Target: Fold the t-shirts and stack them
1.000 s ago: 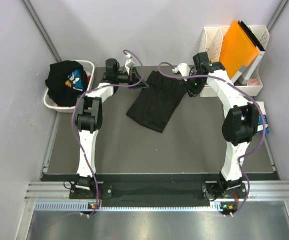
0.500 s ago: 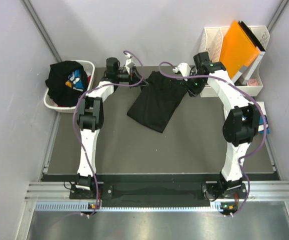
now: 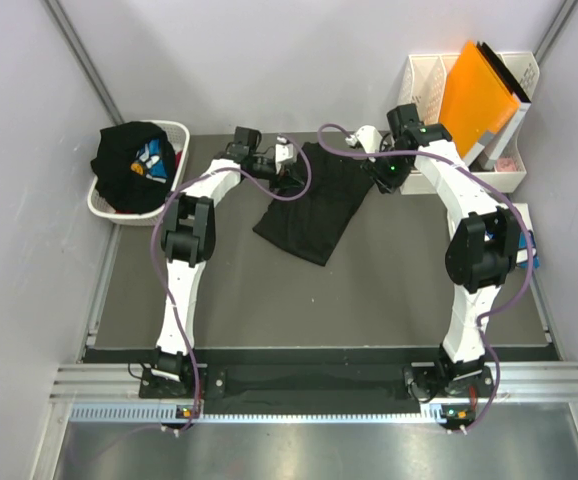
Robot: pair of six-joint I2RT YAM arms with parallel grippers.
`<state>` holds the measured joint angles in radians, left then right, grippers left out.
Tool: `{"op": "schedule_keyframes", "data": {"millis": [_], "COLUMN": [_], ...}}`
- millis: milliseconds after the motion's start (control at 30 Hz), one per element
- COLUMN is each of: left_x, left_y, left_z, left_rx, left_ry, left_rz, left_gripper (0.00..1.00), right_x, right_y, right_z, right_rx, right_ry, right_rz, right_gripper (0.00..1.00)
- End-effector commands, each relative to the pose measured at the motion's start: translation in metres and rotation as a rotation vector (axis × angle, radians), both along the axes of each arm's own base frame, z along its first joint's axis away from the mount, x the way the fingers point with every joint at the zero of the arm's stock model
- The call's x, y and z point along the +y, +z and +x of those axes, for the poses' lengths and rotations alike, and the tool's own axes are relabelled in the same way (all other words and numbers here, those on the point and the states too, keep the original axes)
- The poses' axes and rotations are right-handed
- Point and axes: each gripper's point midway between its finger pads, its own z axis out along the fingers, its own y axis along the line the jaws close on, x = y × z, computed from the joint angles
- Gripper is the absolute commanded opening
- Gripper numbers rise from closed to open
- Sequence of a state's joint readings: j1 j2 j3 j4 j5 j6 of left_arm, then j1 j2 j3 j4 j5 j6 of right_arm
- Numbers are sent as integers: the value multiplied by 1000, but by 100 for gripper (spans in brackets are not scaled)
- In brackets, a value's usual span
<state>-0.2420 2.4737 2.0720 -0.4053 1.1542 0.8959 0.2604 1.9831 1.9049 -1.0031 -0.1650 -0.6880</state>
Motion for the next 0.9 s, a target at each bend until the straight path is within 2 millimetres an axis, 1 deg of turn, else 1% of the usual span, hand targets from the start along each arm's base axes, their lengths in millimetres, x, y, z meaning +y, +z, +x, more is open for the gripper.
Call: {"op": "schedule_keyframes", "data": {"millis": [0,100,200,300,367,433,467,500,533,567,600,633,667,700,733,800,867], "left_x": [2,1,1,3,4,9,10,12,19,22,23,33,36,38,43,50,58], "left_y": [21,20,26,22,19,10,5,2,-10,-15,-5,-24,-14,-4,-3,11,34], "left_z": [15,15,14,13,17,24,28,32,37,40,54,55,62,73,77,86,98], "left_rx": [-148,-177,-216,-261,-280,-310,-320,-332,-330,-335,-419,-387,-425,-493,-476,-486,-520], "left_ry": [-20,-35,-49,-68,-63,-43,-31,-18,18,40,74,135,169,209,251,314,395], "left_rz": [0,5,3,19,34,79,94,109,157,176,175,217,207,193,183,170,140], "left_gripper": [0,0,0,0,0,2,14,35,68,72,74,76,83,84,85,87,87], "right_x": [8,10,11,11,11,12,12,12,12,12,12,12,13,12,13,12,13], "right_y": [31,29,29,27,26,25,25,24,23,23,22,23,21,22,21,21,20], "right_z": [4,5,5,5,5,5,5,5,4,4,4,3,3,2,2,2,2], "right_rx": [-88,-83,-84,-77,-76,-73,-72,-71,-69,-67,-67,-67,-62,-64,-62,-63,-60], "right_ry": [14,16,18,17,17,19,19,18,19,19,18,18,21,20,21,24,27], "right_rz": [20,19,18,18,17,17,18,18,19,19,19,19,21,20,19,20,20], "right_gripper": [36,37,37,37,37,37,37,38,39,39,40,40,41,41,41,42,43]}}
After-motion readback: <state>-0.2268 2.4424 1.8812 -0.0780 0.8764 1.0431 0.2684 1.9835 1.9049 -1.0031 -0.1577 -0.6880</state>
